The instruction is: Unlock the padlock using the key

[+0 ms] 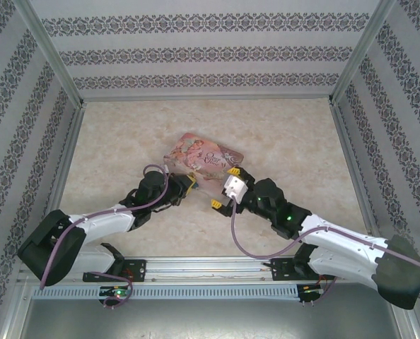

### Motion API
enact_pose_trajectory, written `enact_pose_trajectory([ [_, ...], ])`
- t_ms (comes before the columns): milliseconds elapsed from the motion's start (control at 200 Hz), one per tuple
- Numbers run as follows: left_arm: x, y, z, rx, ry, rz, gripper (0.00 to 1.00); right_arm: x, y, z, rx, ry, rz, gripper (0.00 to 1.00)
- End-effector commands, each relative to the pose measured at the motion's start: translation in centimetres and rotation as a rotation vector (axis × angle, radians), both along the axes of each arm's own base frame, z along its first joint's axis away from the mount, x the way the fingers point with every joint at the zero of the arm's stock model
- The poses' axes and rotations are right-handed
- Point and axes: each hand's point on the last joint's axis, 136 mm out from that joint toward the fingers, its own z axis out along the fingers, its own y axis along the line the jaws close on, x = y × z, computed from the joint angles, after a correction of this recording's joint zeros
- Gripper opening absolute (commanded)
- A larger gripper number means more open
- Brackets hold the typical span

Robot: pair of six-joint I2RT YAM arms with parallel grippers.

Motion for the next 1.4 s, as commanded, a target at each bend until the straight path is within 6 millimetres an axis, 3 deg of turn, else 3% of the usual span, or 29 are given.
enact_pose_trajectory([
  [0,0.4,-0.7,2.7,-0.018,-0.066,-0.009,0.10,0.0,0.2,-0.4,-0.094,-0.096,0.030,0.98],
  [130,0.3,-0.8,3.0,-0.035,-0.064,-0.006,0.10,-0.2,0.8,-0.7,-0.152,-0.148,0.066,0.98],
  [420,0.4,-1.1,3.3,-0.034,-0.055,-0.009,0.10,0.1,2.4,-1.0,-0.217,-0.184,0.110,0.84],
  [954,0.5,-1.6,3.1,-0.047,-0.038,-0.012,0.09,0.9,5.6,-2.3,-0.229,-0.135,0.160,0.49],
  [1394,0.6,-1.8,2.8,-0.056,-0.037,-0.010,0.09,0.8,7.0,-2.9,-0.237,-0.126,0.169,0.36],
])
